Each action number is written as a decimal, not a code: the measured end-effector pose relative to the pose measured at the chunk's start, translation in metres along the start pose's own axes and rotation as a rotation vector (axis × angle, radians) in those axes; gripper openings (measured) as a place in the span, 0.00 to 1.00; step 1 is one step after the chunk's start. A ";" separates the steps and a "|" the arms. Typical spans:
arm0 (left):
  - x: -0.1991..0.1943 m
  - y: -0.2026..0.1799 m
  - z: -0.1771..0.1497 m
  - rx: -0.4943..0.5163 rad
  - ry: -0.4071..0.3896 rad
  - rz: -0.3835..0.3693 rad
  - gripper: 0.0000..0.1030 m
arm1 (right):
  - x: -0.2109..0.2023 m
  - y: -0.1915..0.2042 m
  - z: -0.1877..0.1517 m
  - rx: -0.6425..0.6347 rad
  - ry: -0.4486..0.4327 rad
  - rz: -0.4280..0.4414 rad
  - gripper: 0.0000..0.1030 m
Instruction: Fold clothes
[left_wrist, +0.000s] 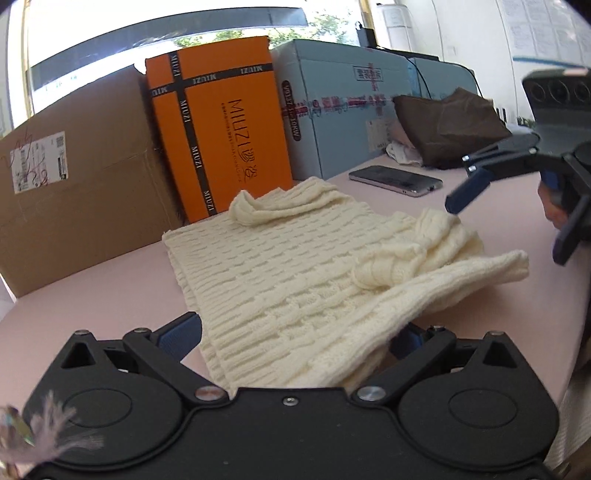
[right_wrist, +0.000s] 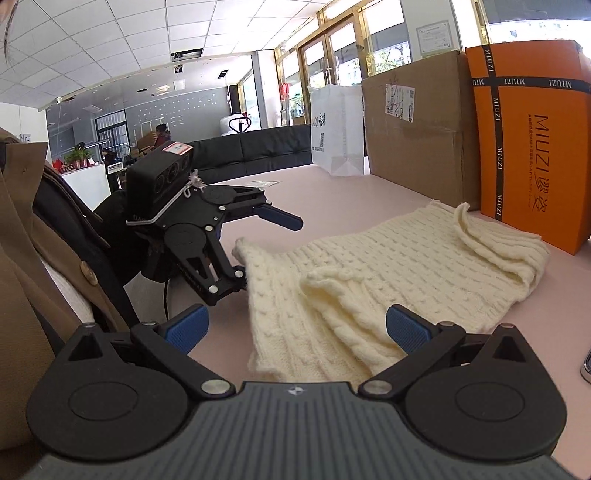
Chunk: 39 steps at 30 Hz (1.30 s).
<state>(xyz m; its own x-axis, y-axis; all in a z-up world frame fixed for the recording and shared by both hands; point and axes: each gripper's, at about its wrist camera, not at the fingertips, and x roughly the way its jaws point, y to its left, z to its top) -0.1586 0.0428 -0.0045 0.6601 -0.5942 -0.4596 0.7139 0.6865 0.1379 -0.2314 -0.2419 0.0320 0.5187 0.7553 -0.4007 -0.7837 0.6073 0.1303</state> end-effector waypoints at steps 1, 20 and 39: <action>0.000 0.003 0.001 -0.035 -0.007 -0.001 1.00 | 0.002 0.000 0.001 -0.005 0.007 0.008 1.00; 0.002 0.048 0.007 -0.444 -0.110 0.034 1.00 | 0.017 -0.048 0.021 0.086 -0.139 -0.153 0.08; 0.054 0.031 0.020 -0.230 0.105 0.238 1.00 | 0.057 -0.060 0.024 -0.028 0.022 -0.635 0.63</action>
<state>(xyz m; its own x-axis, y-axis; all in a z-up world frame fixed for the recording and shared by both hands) -0.0959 0.0232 -0.0073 0.7658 -0.3678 -0.5275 0.4636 0.8843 0.0564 -0.1469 -0.2290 0.0233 0.8784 0.2448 -0.4105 -0.3344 0.9284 -0.1620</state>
